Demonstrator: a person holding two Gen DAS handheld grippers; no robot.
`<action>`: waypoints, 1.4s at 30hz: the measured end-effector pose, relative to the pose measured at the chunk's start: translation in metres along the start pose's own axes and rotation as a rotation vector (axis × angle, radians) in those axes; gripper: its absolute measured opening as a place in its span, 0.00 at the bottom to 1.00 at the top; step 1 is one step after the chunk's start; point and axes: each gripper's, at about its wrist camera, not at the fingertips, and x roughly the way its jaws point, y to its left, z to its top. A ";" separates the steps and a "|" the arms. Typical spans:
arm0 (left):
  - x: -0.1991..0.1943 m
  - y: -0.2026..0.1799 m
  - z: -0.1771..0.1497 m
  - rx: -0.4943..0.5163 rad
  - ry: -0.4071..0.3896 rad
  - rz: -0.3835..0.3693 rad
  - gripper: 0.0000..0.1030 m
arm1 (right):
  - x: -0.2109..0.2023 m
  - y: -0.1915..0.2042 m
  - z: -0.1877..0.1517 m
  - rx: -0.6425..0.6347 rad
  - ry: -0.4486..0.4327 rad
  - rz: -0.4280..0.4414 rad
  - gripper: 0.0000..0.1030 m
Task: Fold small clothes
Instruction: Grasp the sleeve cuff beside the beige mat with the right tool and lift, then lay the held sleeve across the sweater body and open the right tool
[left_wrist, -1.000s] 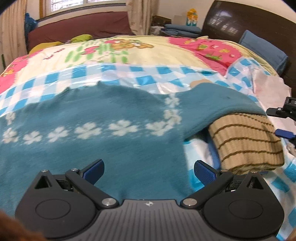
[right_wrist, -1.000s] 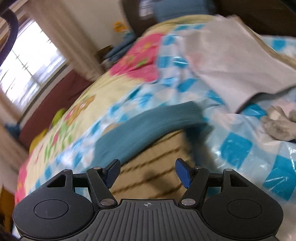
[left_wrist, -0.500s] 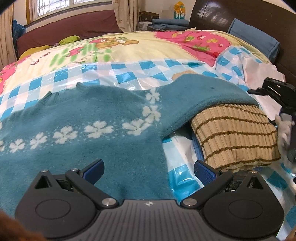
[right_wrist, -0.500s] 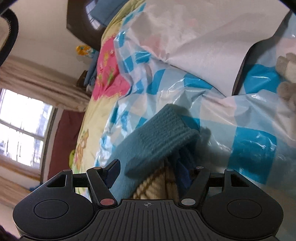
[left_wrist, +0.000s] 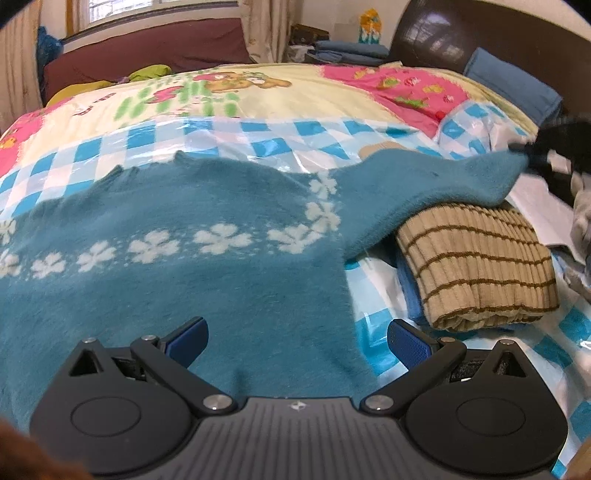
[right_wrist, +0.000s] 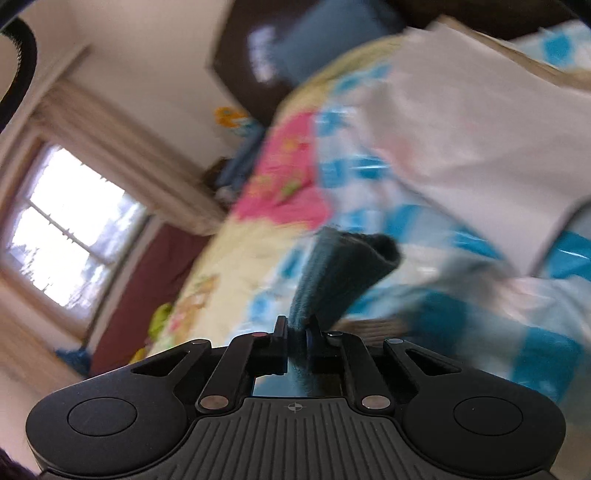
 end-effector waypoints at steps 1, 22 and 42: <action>-0.004 0.007 -0.002 -0.012 -0.007 0.002 1.00 | -0.001 0.016 -0.003 -0.028 0.008 0.028 0.10; -0.055 0.207 -0.088 -0.305 -0.105 0.248 1.00 | 0.099 0.299 -0.325 -0.607 0.498 0.271 0.09; -0.057 0.224 -0.109 -0.314 -0.140 0.250 1.00 | 0.071 0.257 -0.398 -0.941 0.565 0.272 0.48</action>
